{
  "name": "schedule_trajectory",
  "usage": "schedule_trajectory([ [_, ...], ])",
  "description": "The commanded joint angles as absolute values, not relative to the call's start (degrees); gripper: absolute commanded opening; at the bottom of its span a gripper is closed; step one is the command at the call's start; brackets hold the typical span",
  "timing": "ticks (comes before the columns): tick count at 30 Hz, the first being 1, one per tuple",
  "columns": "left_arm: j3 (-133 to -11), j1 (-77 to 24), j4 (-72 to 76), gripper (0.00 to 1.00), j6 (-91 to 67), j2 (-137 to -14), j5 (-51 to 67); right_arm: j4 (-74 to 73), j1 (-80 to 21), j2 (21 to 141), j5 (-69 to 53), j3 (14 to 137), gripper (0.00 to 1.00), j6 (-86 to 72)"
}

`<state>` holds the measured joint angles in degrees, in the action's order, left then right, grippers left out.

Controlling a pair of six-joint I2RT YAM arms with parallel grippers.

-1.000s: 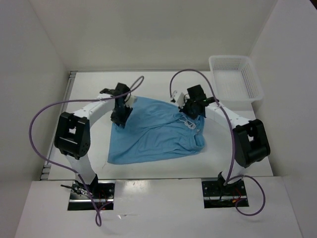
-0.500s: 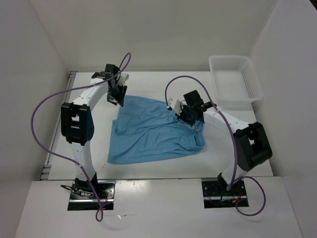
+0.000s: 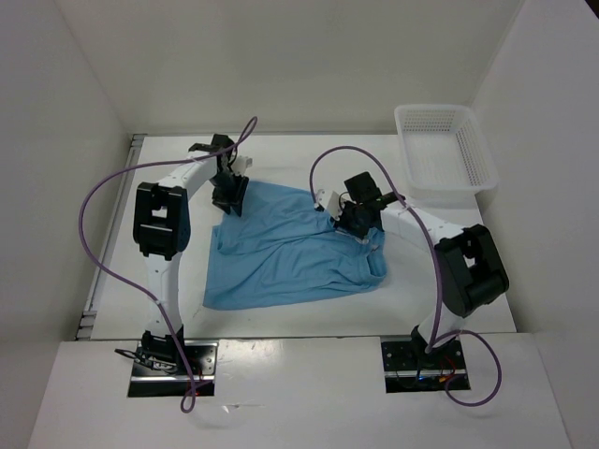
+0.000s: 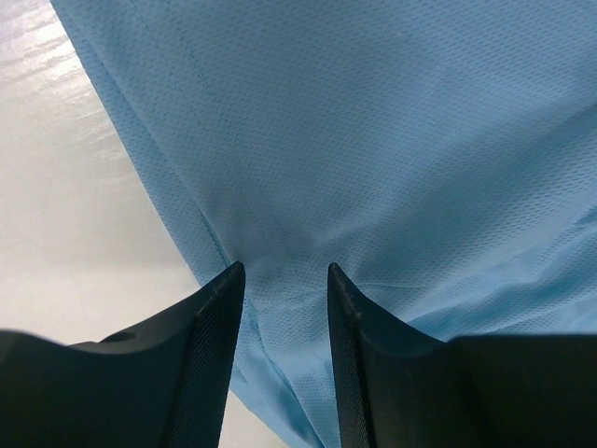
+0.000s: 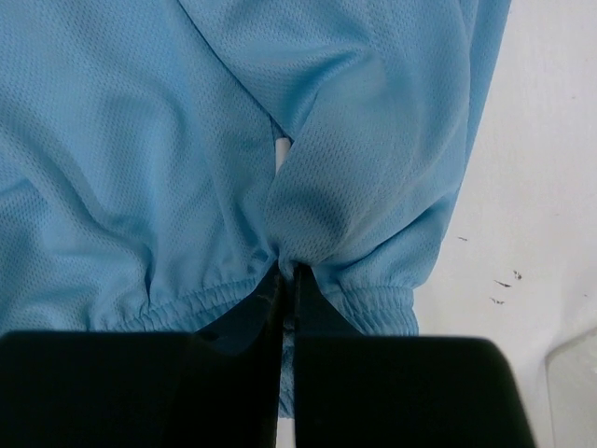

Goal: Fold and stack the shorts
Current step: Flatten the shorts out

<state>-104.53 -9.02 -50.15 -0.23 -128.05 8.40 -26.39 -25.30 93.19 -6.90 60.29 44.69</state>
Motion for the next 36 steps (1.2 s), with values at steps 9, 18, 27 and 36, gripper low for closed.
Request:
schedule_trajectory([
  [9, -101.7, -8.3, -57.1, 0.48, 0.0, -125.4, 10.8, -26.5, -25.2, 94.7, -6.9, 62.3, 0.00, 46.7],
  [18, -102.2, -7.7, -56.6, 0.48, 0.0, -124.3, 7.9, -27.0, -25.2, 95.3, -7.5, 62.3, 0.00, 47.2],
  [27, -105.0, -7.7, -59.7, 0.39, 0.0, -126.5, 11.1, -27.0, -25.2, 95.3, -7.5, 62.3, 0.00, 47.7],
  [36, -106.9, -8.3, -60.2, 0.10, 0.0, -128.2, 11.1, -27.0, -25.2, 95.8, -7.5, 62.8, 0.00, 48.3],
])
